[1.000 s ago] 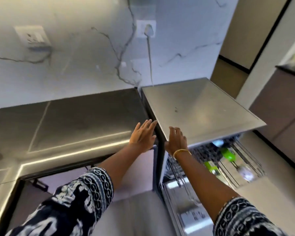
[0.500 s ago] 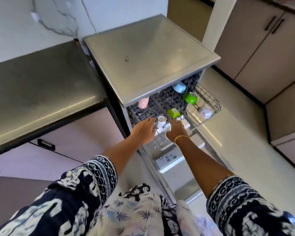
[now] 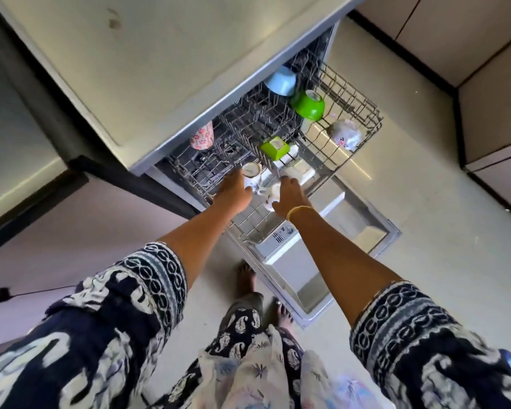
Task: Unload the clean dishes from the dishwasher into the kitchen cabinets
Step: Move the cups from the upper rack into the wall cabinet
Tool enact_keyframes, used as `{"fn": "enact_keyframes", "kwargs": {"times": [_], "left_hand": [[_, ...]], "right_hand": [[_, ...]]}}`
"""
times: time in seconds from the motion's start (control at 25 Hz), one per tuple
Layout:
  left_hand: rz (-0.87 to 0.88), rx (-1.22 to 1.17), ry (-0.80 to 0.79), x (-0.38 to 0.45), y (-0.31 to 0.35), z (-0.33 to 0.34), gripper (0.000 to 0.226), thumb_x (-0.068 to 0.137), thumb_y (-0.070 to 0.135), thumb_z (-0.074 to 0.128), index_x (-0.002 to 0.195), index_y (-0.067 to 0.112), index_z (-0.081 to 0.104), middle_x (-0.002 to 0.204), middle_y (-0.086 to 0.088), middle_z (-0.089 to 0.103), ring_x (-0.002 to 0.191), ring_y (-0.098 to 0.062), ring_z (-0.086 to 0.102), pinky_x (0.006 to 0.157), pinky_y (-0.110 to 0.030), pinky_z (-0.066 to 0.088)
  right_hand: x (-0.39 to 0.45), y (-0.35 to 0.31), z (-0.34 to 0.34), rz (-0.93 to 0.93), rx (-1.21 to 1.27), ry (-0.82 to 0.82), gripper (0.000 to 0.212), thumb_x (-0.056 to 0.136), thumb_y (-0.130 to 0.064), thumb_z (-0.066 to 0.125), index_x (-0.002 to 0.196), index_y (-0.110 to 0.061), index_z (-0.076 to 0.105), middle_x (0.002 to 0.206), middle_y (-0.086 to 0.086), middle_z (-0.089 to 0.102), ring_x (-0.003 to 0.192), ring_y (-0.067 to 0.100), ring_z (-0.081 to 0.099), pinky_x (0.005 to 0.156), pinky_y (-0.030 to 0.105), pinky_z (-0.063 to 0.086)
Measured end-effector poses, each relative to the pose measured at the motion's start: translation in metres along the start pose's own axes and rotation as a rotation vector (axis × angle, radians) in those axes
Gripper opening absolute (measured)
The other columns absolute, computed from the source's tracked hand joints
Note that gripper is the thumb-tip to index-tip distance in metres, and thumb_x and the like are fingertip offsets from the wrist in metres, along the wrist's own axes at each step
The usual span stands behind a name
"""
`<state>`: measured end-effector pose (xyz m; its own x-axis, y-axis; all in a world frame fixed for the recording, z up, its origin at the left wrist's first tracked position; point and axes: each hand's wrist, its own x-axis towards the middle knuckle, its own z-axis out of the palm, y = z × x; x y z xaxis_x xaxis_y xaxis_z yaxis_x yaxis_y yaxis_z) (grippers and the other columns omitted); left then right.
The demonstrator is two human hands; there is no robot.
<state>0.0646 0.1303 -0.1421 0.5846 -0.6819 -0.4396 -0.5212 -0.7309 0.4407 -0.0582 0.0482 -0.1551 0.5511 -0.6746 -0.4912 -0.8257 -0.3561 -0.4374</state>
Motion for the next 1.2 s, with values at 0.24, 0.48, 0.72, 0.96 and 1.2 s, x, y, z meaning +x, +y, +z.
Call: {"fn": "enact_keyframes", "kwargs": {"times": [0.24, 0.48, 0.72, 0.96, 1.2], "left_hand": [[-0.027, -0.083, -0.011, 0.06, -0.02, 0.026, 0.058, 0.077, 0.018, 0.075, 0.127, 0.007, 0.047, 0.125, -0.015, 0.06, 0.114, -0.031, 0.058, 0.094, -0.041, 0.049], [0.004, -0.091, 0.099, 0.084, -0.022, 0.045, 0.064, 0.069, 0.028, 0.082, 0.123, 0.009, 0.052, 0.117, -0.013, 0.057, 0.103, -0.025, 0.056, 0.079, -0.032, 0.048], [-0.033, -0.184, 0.191, 0.073, -0.018, 0.029, 0.056, 0.062, 0.03, 0.085, 0.109, 0.008, 0.063, 0.105, -0.01, 0.066, 0.089, -0.021, 0.062, 0.065, -0.028, 0.052], [-0.018, -0.218, 0.18, 0.006, -0.014, -0.029, 0.056, 0.064, 0.024, 0.085, 0.111, 0.011, 0.059, 0.106, -0.005, 0.065, 0.087, -0.015, 0.058, 0.068, -0.022, 0.045], [0.029, -0.253, 0.351, -0.109, -0.041, -0.071, 0.05, 0.064, 0.024, 0.083, 0.107, 0.009, 0.062, 0.102, -0.007, 0.069, 0.092, -0.022, 0.064, 0.074, -0.021, 0.04]], "right_hand": [[0.053, 0.012, 0.025, 0.006, -0.157, -0.176, 0.068, 0.081, -0.024, 0.072, 0.137, -0.01, 0.035, 0.138, 0.019, 0.038, 0.127, 0.041, 0.045, 0.101, 0.045, 0.041], [0.073, 0.019, 0.025, -0.024, -0.171, -0.211, 0.069, 0.064, -0.023, 0.085, 0.123, -0.015, 0.051, 0.125, 0.013, 0.057, 0.114, 0.032, 0.056, 0.094, 0.039, 0.049], [0.058, 0.014, 0.01, -0.043, -0.112, -0.125, 0.076, 0.064, -0.031, 0.085, 0.129, -0.014, 0.05, 0.124, 0.013, 0.058, 0.113, 0.033, 0.057, 0.094, 0.04, 0.051], [-0.004, -0.018, -0.024, -0.128, -0.1, -0.071, 0.081, 0.059, -0.03, 0.086, 0.129, -0.013, 0.049, 0.124, 0.018, 0.051, 0.115, 0.037, 0.052, 0.097, 0.046, 0.048], [-0.078, -0.063, -0.038, -0.192, -0.05, -0.052, 0.081, 0.061, -0.028, 0.086, 0.129, -0.009, 0.048, 0.132, 0.02, 0.044, 0.124, 0.034, 0.044, 0.101, 0.037, 0.042]]}}
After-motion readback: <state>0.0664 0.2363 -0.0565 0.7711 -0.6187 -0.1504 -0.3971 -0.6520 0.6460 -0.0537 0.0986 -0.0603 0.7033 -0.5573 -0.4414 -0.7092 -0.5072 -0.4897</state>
